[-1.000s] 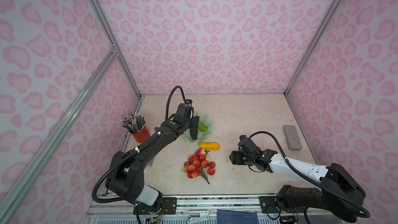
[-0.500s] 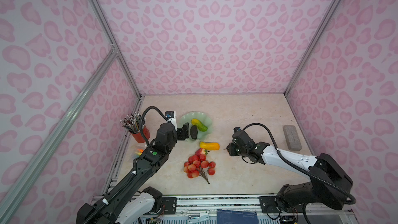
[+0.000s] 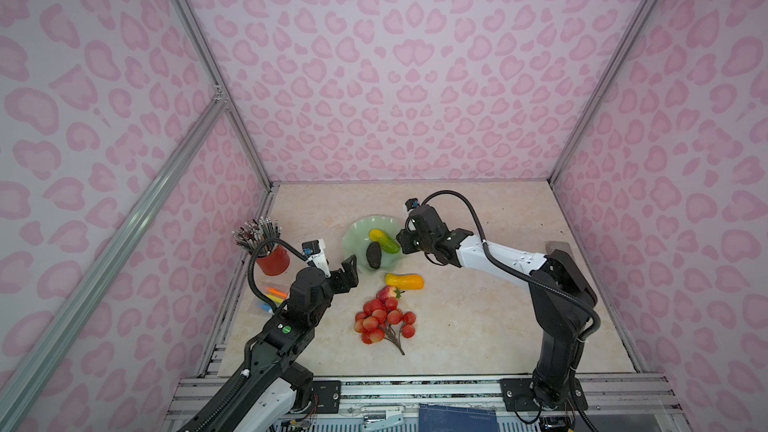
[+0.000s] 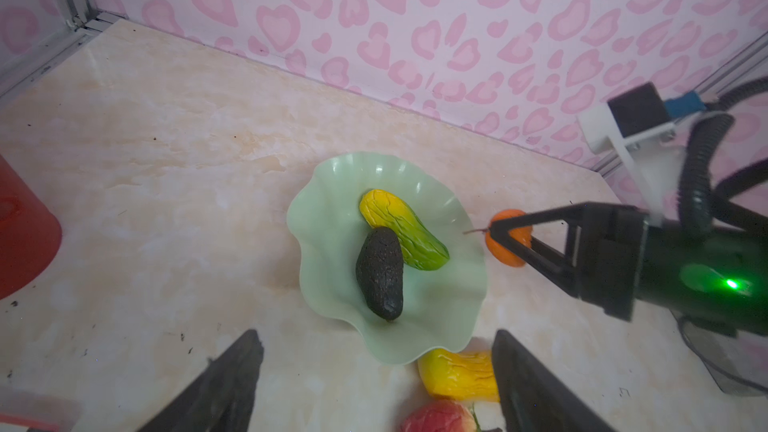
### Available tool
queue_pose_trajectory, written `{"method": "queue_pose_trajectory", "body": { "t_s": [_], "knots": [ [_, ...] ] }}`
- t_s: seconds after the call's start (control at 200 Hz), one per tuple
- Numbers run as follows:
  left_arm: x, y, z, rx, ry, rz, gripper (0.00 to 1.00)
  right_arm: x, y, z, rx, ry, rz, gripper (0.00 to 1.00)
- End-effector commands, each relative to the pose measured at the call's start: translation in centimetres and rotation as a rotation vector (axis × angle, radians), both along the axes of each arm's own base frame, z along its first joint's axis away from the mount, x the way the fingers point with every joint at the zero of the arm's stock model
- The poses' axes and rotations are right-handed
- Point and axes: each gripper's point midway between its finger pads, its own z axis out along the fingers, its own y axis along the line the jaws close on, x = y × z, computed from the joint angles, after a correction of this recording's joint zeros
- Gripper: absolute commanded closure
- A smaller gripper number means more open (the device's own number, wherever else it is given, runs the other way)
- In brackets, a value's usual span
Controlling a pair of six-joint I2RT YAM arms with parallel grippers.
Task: Place and organize the fake fruits in the fruit bowl
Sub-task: 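Grasp the orange with the right gripper and place it in the bowl, then reach the left gripper to the yellow squash and grasp it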
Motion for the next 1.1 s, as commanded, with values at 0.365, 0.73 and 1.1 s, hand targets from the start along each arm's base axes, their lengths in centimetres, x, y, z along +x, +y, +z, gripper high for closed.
{"method": "queue_pose_trajectory", "body": {
  "t_s": [0.365, 0.73, 1.1],
  "knots": [
    [-0.4, -1.6, 0.6, -0.016, -0.005, -0.1, 0.12, 5.2, 3.5, -5.0, -0.075, 0.075, 0.043, 0.47],
    [0.3, -7.8, 1.4, 0.107, 0.025, -0.403, 0.17, 4.2, -3.0, 8.1, 0.153, -0.165, -0.066, 0.19],
    [0.3, -17.3, -6.0, 0.636, 0.219, -0.744, 0.19, -2.3, -16.9, 7.2, 0.248, -0.167, -0.294, 0.11]
  ]
}}
